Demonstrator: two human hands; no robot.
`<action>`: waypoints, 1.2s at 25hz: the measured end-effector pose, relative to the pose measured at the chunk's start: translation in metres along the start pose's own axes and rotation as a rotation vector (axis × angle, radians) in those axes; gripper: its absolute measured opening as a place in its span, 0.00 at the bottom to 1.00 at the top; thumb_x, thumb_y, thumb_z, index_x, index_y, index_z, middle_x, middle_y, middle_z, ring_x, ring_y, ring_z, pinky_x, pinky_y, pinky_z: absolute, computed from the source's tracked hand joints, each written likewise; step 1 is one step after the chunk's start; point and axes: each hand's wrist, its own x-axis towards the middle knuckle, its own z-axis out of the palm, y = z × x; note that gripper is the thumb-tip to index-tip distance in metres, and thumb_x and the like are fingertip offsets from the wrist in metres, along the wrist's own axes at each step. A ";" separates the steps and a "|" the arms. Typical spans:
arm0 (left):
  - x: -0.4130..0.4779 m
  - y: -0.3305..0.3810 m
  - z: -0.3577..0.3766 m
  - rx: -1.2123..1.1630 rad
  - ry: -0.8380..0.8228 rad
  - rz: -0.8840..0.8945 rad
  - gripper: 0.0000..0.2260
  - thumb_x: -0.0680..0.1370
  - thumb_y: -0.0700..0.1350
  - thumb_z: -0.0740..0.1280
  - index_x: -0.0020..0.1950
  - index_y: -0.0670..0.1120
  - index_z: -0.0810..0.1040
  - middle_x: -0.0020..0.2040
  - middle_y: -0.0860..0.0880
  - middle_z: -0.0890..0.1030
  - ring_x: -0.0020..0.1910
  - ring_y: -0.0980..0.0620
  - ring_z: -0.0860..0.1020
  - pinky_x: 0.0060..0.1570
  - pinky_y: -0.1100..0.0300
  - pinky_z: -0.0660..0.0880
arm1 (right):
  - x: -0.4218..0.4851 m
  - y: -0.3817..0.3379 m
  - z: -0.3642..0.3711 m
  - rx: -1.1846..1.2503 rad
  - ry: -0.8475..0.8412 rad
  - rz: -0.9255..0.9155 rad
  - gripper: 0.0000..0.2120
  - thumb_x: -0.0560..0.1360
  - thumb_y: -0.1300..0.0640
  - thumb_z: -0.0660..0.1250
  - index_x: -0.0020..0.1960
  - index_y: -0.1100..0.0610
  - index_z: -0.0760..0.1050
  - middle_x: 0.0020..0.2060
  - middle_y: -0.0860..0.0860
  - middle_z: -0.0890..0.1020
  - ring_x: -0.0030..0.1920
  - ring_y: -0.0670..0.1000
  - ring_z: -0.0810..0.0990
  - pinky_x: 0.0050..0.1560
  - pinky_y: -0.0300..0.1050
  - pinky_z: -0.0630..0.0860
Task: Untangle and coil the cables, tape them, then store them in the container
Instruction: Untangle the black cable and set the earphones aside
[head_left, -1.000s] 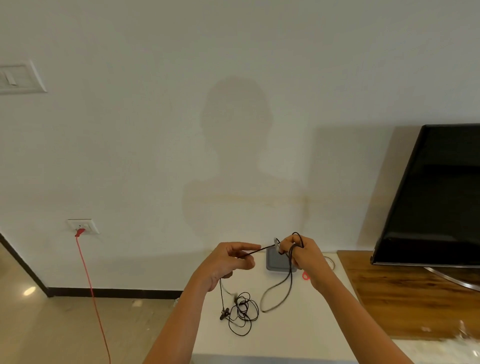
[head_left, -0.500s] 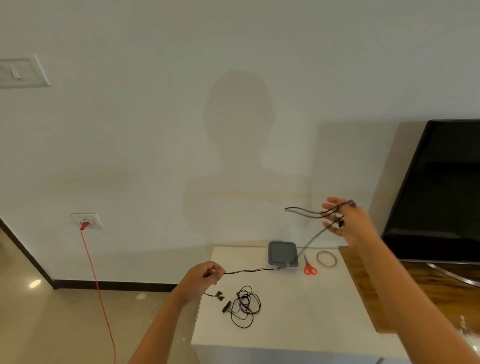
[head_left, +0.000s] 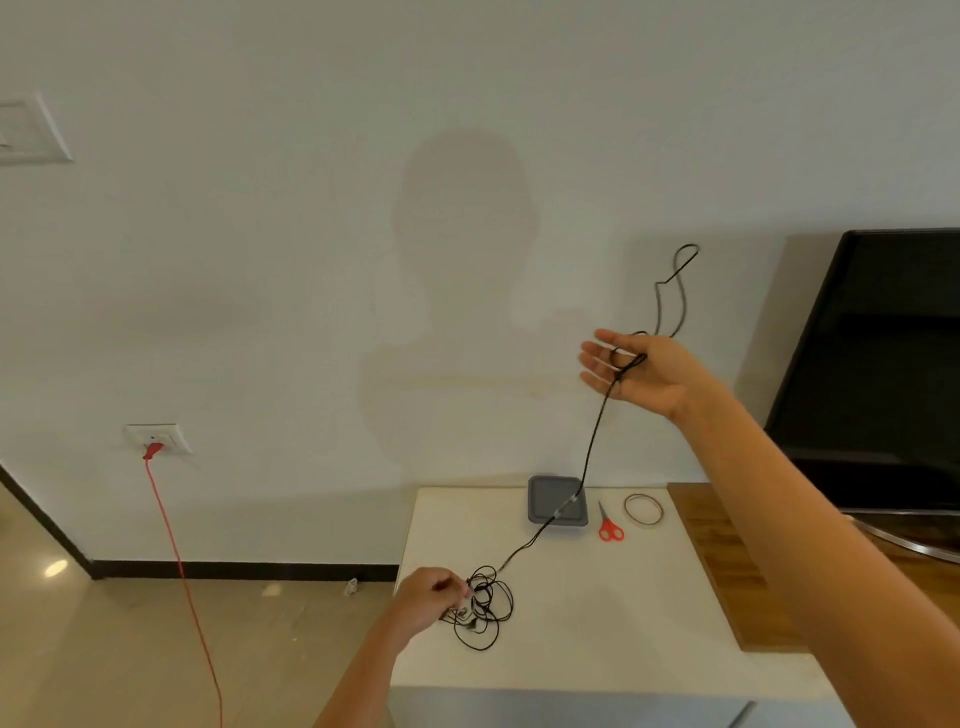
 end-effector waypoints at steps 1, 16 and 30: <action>0.001 0.004 0.008 0.017 -0.024 0.014 0.09 0.78 0.44 0.65 0.40 0.51 0.82 0.42 0.52 0.85 0.43 0.59 0.81 0.58 0.55 0.76 | 0.001 0.005 0.007 -0.101 -0.056 0.007 0.10 0.80 0.61 0.56 0.52 0.60 0.76 0.49 0.56 0.80 0.50 0.54 0.79 0.52 0.52 0.78; -0.015 0.227 -0.036 -0.419 0.204 0.659 0.23 0.76 0.54 0.67 0.71 0.57 0.67 0.71 0.55 0.69 0.69 0.59 0.67 0.68 0.58 0.65 | 0.010 0.009 0.024 -0.784 -0.583 0.196 0.12 0.78 0.66 0.52 0.48 0.61 0.75 0.48 0.57 0.81 0.44 0.55 0.81 0.47 0.51 0.79; -0.015 0.230 -0.062 -0.672 0.391 0.533 0.17 0.79 0.54 0.63 0.68 0.59 0.73 0.41 0.54 0.70 0.36 0.57 0.66 0.35 0.64 0.70 | 0.023 0.052 -0.048 -1.047 -0.236 -0.235 0.13 0.69 0.61 0.74 0.53 0.56 0.78 0.55 0.50 0.79 0.49 0.50 0.82 0.50 0.48 0.80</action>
